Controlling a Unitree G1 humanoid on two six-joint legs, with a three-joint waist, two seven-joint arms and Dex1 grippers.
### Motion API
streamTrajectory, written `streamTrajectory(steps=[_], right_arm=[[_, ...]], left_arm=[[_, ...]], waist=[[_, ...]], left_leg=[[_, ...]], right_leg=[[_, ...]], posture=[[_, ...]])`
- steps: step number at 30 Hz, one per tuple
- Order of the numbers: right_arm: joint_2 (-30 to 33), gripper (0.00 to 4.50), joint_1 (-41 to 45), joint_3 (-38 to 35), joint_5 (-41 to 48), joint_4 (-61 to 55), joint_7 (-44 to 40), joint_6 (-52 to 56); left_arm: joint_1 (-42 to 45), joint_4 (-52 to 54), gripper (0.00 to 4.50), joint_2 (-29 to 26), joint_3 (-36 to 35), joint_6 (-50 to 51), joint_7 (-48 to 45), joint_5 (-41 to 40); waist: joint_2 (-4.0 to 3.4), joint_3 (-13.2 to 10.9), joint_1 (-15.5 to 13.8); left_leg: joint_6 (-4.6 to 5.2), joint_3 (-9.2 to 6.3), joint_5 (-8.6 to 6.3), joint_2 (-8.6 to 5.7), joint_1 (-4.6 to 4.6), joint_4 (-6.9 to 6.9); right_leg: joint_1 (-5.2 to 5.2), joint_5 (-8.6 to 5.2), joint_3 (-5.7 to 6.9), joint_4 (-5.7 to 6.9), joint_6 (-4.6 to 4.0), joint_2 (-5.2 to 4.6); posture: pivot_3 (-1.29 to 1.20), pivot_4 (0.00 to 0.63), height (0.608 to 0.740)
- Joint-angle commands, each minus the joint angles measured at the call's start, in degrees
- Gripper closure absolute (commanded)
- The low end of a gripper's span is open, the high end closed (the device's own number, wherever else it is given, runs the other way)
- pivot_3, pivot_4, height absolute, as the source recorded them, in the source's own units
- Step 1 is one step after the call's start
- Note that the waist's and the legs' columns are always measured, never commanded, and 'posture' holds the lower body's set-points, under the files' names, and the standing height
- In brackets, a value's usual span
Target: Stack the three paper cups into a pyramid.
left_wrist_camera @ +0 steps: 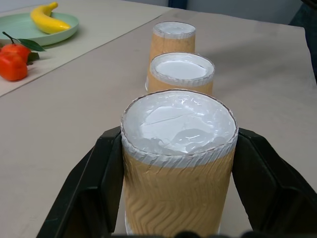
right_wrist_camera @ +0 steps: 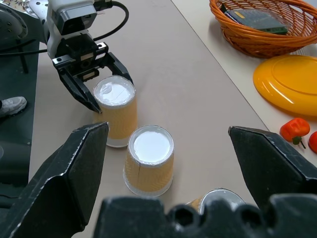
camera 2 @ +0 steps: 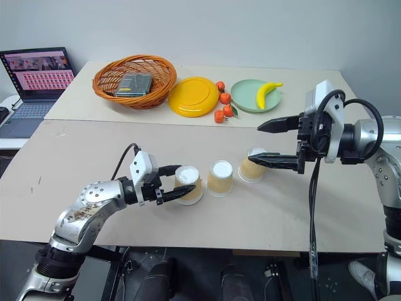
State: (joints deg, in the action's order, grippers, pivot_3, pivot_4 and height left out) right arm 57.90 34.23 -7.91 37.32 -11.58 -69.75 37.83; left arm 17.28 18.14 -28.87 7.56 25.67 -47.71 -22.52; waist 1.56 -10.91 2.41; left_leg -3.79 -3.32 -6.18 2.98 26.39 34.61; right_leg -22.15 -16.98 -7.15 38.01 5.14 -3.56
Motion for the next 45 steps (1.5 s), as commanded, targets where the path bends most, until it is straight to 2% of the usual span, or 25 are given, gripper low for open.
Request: streamTrajectory(steps=[1, 17, 34, 45], right_arm=[[2.15, 0.0, -0.34, -3.81, 1.36, -2.29, 0.3, 0.72], [7.91, 0.0, 1.06, -4.64, 3.92, -4.21, -0.36, 6.13], [8.08, 0.0, 1.01, -5.17, 5.16, -5.52, 1.2, 7.73], [8.68, 0.0, 1.35, -5.46, 5.73, -6.53, 2.22, 8.52]], left_arm=[[0.56, -0.58, 1.42, 0.72, 0.45, -3.03, -0.78, 0.63], [0.06, -6.4, 1.42, 3.0, 0.67, -9.57, -1.14, 3.36], [3.2, -11.37, 1.42, 3.69, 1.6, -14.97, -2.28, 6.95], [6.18, -15.83, 1.42, 6.3, 1.79, -17.32, -2.3, 7.55]], waist=[[0.0, 0.0, -0.05], [-0.02, 0.0, -0.02], [-0.02, 0.01, -0.02], [-0.02, 0.01, -0.07]], left_leg=[[0.0, 0.0, 0.0, 0.0, 0.0, 0.0], [0.0, 0.0, 0.0, 0.01, 0.0, 0.0], [0.0, 0.0, 0.0, 0.01, 0.0, 0.0], [0.0, 0.0, 0.0, 0.0, 0.0, 0.0]], right_leg=[[0.0, 0.0, 0.0, 0.0, 0.0, 0.0], [0.0, 0.0, 0.0, 0.0, 0.0, 0.0], [0.0, 0.0, 0.0, 0.0, 0.0, 0.0], [0.0, 0.0, 0.0, 0.0, 0.0, 0.0]], posture=[[0.0, 0.15, 0.732], [0.0, 0.15, 0.732], [0.0, 0.15, 0.732], [0.0, 0.15, 0.732]])
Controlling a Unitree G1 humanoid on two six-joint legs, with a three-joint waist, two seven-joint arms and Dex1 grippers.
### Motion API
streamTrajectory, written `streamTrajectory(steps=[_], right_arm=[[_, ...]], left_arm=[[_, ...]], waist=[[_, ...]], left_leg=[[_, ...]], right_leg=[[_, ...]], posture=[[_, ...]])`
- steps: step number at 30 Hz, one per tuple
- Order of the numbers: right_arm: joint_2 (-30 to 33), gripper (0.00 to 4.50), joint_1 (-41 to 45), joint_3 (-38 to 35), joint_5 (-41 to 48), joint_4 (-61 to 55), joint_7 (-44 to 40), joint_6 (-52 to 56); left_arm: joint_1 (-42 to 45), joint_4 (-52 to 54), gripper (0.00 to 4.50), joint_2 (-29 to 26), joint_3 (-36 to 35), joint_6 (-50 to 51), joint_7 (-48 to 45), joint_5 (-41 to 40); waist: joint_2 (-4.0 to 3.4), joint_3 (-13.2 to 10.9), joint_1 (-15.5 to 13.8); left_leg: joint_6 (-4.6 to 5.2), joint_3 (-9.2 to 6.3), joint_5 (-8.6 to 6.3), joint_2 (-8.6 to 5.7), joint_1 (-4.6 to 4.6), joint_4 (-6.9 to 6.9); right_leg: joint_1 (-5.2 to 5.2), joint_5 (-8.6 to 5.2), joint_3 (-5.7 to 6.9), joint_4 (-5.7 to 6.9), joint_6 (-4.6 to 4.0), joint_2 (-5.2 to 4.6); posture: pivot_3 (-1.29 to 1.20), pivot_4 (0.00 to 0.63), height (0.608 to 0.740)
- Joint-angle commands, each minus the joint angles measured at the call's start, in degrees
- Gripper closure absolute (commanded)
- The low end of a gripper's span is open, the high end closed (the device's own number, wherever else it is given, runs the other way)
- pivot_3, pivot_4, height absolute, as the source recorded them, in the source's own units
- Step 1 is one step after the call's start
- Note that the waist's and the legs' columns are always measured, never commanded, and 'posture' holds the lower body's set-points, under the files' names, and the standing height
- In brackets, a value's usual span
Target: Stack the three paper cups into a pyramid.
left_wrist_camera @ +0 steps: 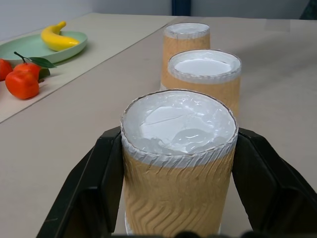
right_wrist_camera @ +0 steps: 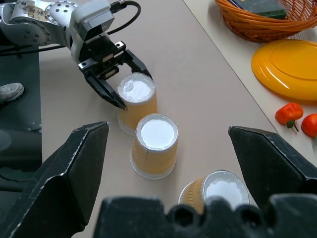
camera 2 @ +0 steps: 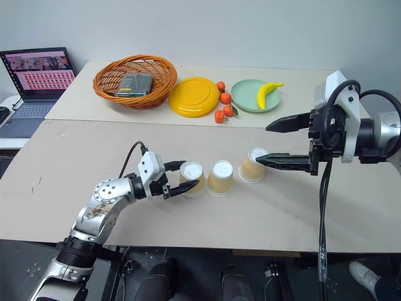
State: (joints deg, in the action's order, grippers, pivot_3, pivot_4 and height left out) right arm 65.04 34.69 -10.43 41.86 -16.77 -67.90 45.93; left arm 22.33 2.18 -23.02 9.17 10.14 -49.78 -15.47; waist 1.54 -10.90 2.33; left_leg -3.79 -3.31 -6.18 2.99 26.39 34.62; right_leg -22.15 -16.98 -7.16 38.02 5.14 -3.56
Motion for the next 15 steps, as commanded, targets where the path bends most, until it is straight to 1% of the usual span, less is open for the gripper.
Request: streamTrajectory(steps=[1, 2, 5, 6, 7, 9, 15], right_arm=[[1.69, 0.0, 0.82, -3.09, 1.17, -1.48, 0.39, 0.51], [1.79, 0.0, 0.78, -3.18, 1.17, -1.57, 0.42, 0.58], [2.07, 0.0, 0.73, -3.33, 1.19, -1.72, 0.51, 0.74], [2.13, 0.0, 0.78, -3.35, 1.26, -1.73, 0.54, 0.8], [2.19, 0.0, 0.84, -3.35, 1.29, -1.71, 0.56, 0.81], [2.26, 0.0, 0.95, -3.22, 1.14, -1.48, 0.45, 0.62], [1.57, 0.0, 1.03, -2.4, 0.03, -0.02, -0.28, -1.17]], left_arm=[[1.33, -0.3, 1.42, 0.67, 0.28, -2.07, -0.26, 0.66], [1.44, -0.58, 1.42, 0.82, 0.34, -2.24, -0.27, 0.77], [1.57, -1.01, 0.55, 1.28, 0.26, -2.36, -0.73, 0.47], [1.6, -1.12, 0.16, 1.4, 0.21, -2.33, -0.93, 0.3], [1.62, -1.21, 0.02, 1.48, 0.16, -2.32, -1.0, 0.24], [1.61, -1.23, 0.02, 1.54, 0.03, -2.2, -0.8, 0.31], [2.01, 4.08, 0.02, 0.51, -2.47, 5.28, -0.86, -4.86]], waist=[[0.0, 0.0, 0.01], [0.0, 0.0, 0.0], [0.0, 0.0, 0.0], [0.0, 0.0, 0.01], [0.0, 0.0, 0.01], [0.0, 0.0, 0.01], [0.0, 0.0, 0.07]], left_leg=[[0.0, 0.0, 0.0, 0.0, 0.0, 0.0], [0.0, 0.0, 0.0, 0.0, 0.0, -0.01], [0.0, 0.0, 0.0, 0.0, 0.0, -0.02], [0.0, 0.0, 0.0, 0.0, 0.0, -0.02], [0.0, 0.0, 0.0, 0.0, 0.0, -0.01], [0.0, 0.0, 0.0, 0.0, 0.0, -0.01], [0.0, 0.0, 0.0, 0.0, 0.0, -0.01]], right_leg=[[0.0, 0.0, -0.01, -0.01, 0.0, 0.0], [0.0, 0.0, -0.01, -0.01, 0.0, 0.0], [0.0, 0.0, 0.0, -0.01, 0.0, 0.0], [0.0, 0.0, 0.0, -0.01, 0.0, 0.0], [0.0, 0.0, 0.0, -0.01, 0.0, 0.0], [0.0, 0.0, 0.0, 0.0, 0.0, 0.0], [-0.01, 0.0, 0.0, 0.0, 0.0, 0.0]], posture=[[0.0, 0.15, 0.732], [0.0, 0.15, 0.732], [0.0, 0.15, 0.732], [0.0, 0.15, 0.732], [0.0, 0.15, 0.732], [0.0, 0.15, 0.732], [0.0, 0.15, 0.732]])
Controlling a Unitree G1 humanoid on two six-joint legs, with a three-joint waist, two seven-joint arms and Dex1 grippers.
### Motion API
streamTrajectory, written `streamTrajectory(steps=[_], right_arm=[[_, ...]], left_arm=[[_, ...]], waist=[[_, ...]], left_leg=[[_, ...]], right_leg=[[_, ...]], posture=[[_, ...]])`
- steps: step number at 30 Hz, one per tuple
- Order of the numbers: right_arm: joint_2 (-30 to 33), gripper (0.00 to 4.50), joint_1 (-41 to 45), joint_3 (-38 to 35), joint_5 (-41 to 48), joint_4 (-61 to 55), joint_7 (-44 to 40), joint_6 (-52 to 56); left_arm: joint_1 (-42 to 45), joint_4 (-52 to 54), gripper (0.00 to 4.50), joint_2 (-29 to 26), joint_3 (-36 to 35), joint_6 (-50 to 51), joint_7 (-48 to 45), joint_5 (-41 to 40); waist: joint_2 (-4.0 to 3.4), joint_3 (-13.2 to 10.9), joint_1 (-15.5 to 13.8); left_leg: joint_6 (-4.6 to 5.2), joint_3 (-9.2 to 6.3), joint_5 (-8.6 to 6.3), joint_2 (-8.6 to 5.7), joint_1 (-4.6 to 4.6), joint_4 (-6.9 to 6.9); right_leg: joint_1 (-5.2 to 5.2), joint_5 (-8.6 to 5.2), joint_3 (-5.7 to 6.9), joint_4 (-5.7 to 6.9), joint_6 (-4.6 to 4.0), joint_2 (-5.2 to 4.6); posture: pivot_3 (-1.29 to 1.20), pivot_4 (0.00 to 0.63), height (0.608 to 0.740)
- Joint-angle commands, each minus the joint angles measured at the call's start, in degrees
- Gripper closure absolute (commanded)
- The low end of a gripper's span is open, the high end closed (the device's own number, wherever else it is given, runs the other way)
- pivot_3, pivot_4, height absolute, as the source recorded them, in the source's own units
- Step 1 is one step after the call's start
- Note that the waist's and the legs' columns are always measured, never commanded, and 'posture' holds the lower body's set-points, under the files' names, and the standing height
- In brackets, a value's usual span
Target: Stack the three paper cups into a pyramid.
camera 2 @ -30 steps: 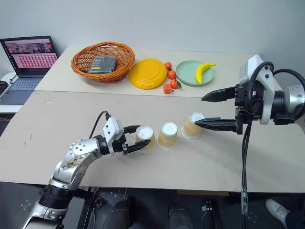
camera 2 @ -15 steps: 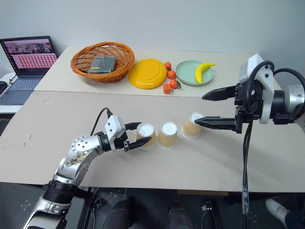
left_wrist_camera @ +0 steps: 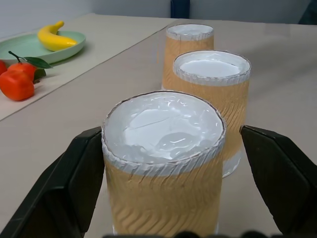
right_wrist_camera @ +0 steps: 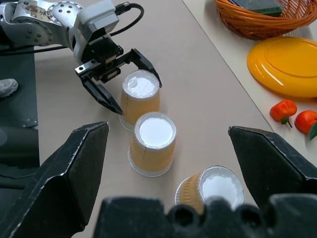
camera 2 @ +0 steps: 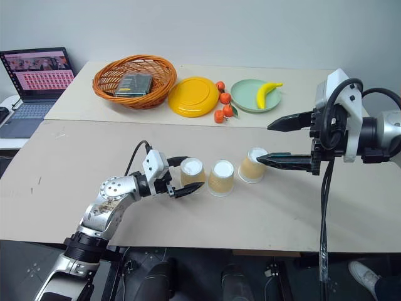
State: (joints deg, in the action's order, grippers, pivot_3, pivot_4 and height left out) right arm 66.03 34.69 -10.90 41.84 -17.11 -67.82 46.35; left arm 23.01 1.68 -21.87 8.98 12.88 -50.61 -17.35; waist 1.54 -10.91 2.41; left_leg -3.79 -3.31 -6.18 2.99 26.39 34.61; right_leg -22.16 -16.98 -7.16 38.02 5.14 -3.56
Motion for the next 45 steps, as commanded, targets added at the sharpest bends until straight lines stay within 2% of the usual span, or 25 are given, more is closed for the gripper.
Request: streamTrajectory(steps=[1, 10, 15, 18, 21, 24, 30, 45], right_arm=[[0.45, 0.0, 1.05, -1.79, -0.09, 0.47, -0.42, -1.82], [-1.59, 0.0, 3.24, -0.15, -1.02, 1.82, 0.46, -3.14], [-1.6, 0.0, -1.27, -1.72, -2.81, 4.06, 0.83, -4.38], [-2.79, 0.0, -12.02, -2.31, -10.65, 9.53, 3.26, -11.79], [-6.59, 0.0, -16.48, -1.13, -14.1, 13.12, 5.38, -17.34], [-10.21, 0.0, -15.64, 0.56, -16.0, 16.33, 5.78, -20.56], [-17.12, 0.0, -9.4, 5.24, -19.63, 24.89, 5.51, -25.74], [-24.21, 0.0, 1.28, 9.77, -23.05, 37.83, 1.44, -30.7]], left_arm=[[1.67, 5.32, 0.02, -0.98, -2.65, 3.25, 0.11, -3.29], [9.59, 11.14, 0.02, 0.39, -7.75, 12.12, 8.91, -6.69], [15.85, 12.55, 0.02, -1.25, -11.63, 18.71, 12.54, -9.43], [21.05, 14.15, 0.02, -8.44, -17.61, 27.57, 11.23, -15.3], [21.8, 15.36, 0.02, -13.6, -20.66, 32.42, 10.57, -19.0], [20.29, 17.15, 0.02, -15.96, -20.61, 34.55, 10.49, -20.21], [16.78, 23.01, 0.02, -17.99, -19.07, 39.04, 9.41, -24.4], [12.76, 28.76, 0.02, -25.54, -22.13, 45.64, 9.99, -32.41]], waist=[[0.0, 0.0, 0.0], [0.0, 0.0, -0.05], [0.01, 0.0, -0.15], [0.04, 0.0, -0.14], [0.07, 0.0, 0.18], [-0.28, -0.02, 0.66], [-0.21, -0.05, 1.13], [-0.2, -0.06, 1.24]], left_leg=[[0.0, 0.0, 0.0, 0.0, 0.0, 0.0], [0.0, -0.01, 0.0, -0.01, 0.0, 0.03], [0.0, -0.04, 0.0, -0.01, 0.01, 0.04], [0.0, -0.06, 0.0, 0.0, 0.01, 0.04], [0.01, -0.05, 0.0, 0.0, 0.02, 0.0], [0.01, 0.05, 0.0, -0.03, -0.02, 0.01], [-0.01, -0.01, 0.01, 0.0, -0.1, 0.09], [-0.01, -0.02, 0.01, 0.0, -0.08, 0.02]], right_leg=[[0.0, 0.0, 0.0, 0.0, 0.0, 0.0], [0.02, -0.01, 0.0, 0.01, 0.02, 0.0], [0.03, -0.01, 0.05, 0.01, 0.03, 0.0], [0.04, -0.02, 0.06, -0.01, 0.05, 0.02], [0.01, -0.06, 0.04, 0.0, 0.11, 0.02], [0.0, -0.06, -0.07, 0.04, 0.11, -0.01], [0.11, -0.15, -0.03, 0.07, 0.31, 0.04], [0.07, -0.02, -0.01, 0.05, 0.07, 0.03]], posture=[[0.0, 0.15, 0.732], [0.0, 0.15, 0.732], [0.0, 0.15, 0.732], [0.0, 0.15, 0.732], [0.0, 0.15, 0.732], [0.0, 0.15, 0.732], [0.0, 0.15, 0.732], [0.0, 0.15, 0.732]])
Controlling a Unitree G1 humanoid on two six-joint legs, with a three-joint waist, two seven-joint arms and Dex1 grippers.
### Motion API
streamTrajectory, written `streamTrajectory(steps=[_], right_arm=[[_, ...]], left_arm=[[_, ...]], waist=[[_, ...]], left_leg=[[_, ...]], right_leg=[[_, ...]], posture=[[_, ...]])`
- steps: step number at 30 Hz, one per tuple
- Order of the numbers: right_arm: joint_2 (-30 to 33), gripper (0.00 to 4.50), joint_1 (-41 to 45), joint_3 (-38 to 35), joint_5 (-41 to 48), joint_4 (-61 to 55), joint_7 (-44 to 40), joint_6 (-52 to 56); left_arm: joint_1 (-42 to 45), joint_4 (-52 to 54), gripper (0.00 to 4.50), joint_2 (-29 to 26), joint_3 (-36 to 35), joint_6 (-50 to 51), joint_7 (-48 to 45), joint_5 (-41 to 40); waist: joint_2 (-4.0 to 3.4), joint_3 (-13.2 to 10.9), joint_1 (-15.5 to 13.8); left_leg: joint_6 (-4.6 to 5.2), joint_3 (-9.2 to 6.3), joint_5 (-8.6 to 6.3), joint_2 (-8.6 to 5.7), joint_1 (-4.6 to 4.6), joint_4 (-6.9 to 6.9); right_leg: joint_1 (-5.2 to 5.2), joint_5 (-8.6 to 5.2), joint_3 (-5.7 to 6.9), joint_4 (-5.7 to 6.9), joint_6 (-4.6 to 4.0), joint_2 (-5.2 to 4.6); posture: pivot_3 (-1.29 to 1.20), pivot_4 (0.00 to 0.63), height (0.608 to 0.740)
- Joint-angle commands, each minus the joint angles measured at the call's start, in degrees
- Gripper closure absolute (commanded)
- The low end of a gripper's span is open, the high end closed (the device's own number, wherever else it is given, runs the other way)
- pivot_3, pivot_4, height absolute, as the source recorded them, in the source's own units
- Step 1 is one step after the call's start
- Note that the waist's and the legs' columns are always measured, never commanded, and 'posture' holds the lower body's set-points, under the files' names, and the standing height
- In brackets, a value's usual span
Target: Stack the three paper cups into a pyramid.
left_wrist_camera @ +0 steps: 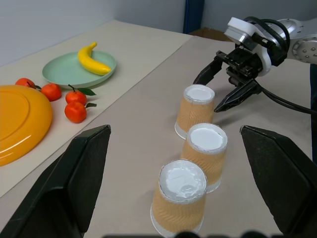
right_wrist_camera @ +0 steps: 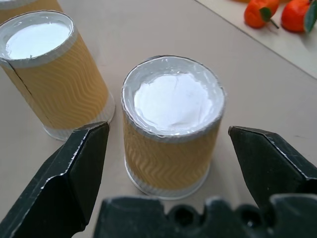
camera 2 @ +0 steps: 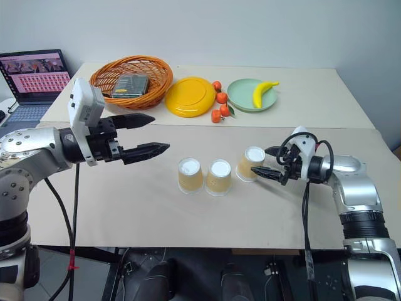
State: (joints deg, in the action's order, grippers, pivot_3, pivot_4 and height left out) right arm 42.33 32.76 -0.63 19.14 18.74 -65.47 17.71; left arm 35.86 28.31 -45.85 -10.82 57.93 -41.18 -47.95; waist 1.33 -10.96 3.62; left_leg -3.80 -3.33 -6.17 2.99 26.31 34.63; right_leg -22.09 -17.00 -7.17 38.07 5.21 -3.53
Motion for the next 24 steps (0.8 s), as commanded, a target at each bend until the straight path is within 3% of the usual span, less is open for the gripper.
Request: streamTrajectory(steps=[1, 10, 11, 12, 13, 24], right_arm=[[-0.92, 0.0, 3.84, -0.33, -0.52, 2.67, -1.13, -2.2], [-3.46, 0.0, 8.32, 0.31, -2.24, 6.91, -1.78, -3.08], [-3.48, 0.5, 8.49, 0.5, -2.71, 7.24, -1.95, -3.44], [-3.5, 0.57, 8.58, 0.59, -3.03, 7.41, -2.15, -3.7], [-3.57, 0.95, 8.72, 0.63, -3.41, 7.53, -1.94, -4.04], [-0.37, 0.95, 15.25, -0.55, -4.11, 5.28, -2.08, -1.75]], left_arm=[[-0.29, 2.25, 0.02, -1.78, -2.49, 0.68, 0.77, -2.11], [-1.92, 2.83, 0.02, -2.18, -2.78, 0.12, 2.26, -2.86], [-2.09, 2.83, 0.0, -2.24, -2.79, -0.03, 2.31, -2.77], [-2.21, 2.83, 0.0, -2.31, -2.82, -0.13, 2.34, -2.73], [-2.31, 2.73, 0.0, -2.39, -2.85, -0.25, 2.31, -2.66], [-4.32, 2.87, 0.0, -2.15, -2.71, -1.82, 2.47, -1.92]], waist=[[0.0, 0.0, 0.06], [0.0, 0.0, 0.18], [0.0, 0.0, 0.18], [0.0, 0.0, 0.16], [0.0, 0.0, 0.06], [-0.02, -0.01, 0.18]], left_leg=[[0.0, 0.0, 0.0, 0.0, 0.0, -0.01], [0.0, 0.0, 0.0, 0.0, 0.0, -0.03], [0.0, 0.01, 0.0, 0.0, 0.0, -0.03], [0.0, 0.0, 0.0, 0.0, 0.0, -0.03], [0.0, 0.0, 0.0, 0.0, 0.0, -0.04], [0.0, 0.01, 0.0, 0.0, 0.0, -0.06]], right_leg=[[0.0, 0.0, 0.0, 0.0, 0.0, 0.0], [-0.01, 0.01, 0.0, 0.01, -0.01, 0.0], [-0.02, 0.01, 0.0, 0.01, -0.02, 0.0], [-0.02, 0.01, 0.0, 0.01, -0.02, 0.0], [-0.02, 0.01, 0.01, 0.0, -0.02, 0.0], [-0.04, 0.01, -0.01, 0.0, -0.02, 0.0]], posture=[[0.0, 0.15, 0.732], [0.0, 0.15, 0.732], [0.0, 0.15, 0.732], [0.0, 0.15, 0.732], [0.0, 0.15, 0.732], [0.0, 0.15, 0.732]])
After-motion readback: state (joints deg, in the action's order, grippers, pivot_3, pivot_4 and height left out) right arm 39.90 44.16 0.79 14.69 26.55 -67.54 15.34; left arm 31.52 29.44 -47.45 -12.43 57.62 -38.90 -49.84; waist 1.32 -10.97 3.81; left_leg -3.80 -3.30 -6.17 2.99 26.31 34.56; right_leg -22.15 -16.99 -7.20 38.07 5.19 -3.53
